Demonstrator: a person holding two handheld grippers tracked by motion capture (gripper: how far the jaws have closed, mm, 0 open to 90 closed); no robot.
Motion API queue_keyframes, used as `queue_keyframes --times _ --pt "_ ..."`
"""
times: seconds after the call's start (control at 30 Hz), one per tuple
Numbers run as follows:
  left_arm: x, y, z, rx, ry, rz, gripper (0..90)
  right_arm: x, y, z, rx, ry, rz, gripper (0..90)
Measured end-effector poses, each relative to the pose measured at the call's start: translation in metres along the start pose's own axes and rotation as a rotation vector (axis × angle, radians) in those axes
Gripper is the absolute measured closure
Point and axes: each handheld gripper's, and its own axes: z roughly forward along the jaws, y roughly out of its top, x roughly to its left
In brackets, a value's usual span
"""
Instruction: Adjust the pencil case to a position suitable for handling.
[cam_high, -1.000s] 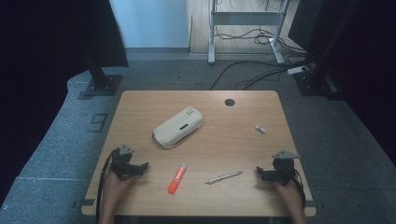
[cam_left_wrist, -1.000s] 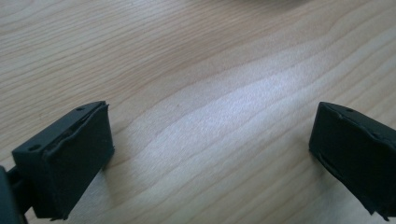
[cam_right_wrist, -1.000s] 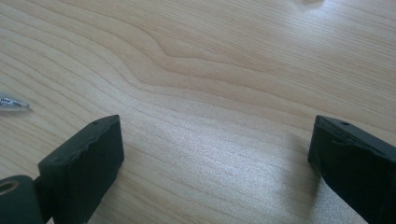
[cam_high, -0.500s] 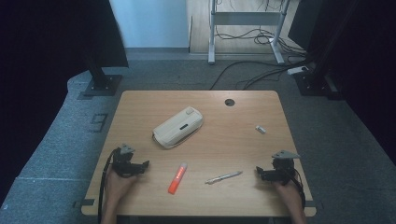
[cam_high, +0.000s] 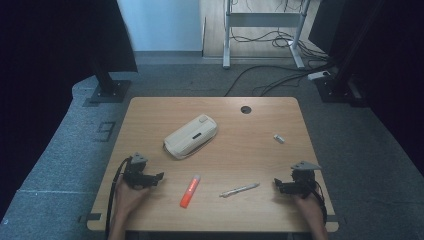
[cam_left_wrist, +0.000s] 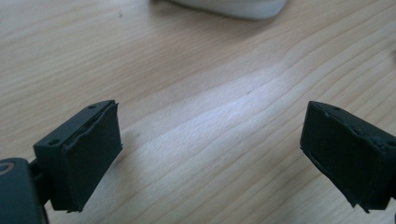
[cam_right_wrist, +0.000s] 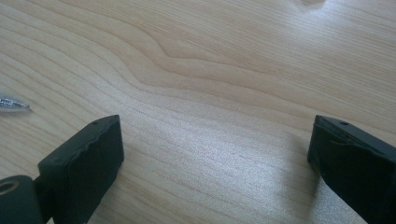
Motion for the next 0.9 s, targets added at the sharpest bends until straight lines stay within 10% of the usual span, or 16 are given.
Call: queue_keyframes --times 0.9 --pt "-0.014 0.047 -0.009 -0.055 -0.096 0.054 8.0 0.000 0.000 0.000 0.000 -0.001 -0.001 3.4"
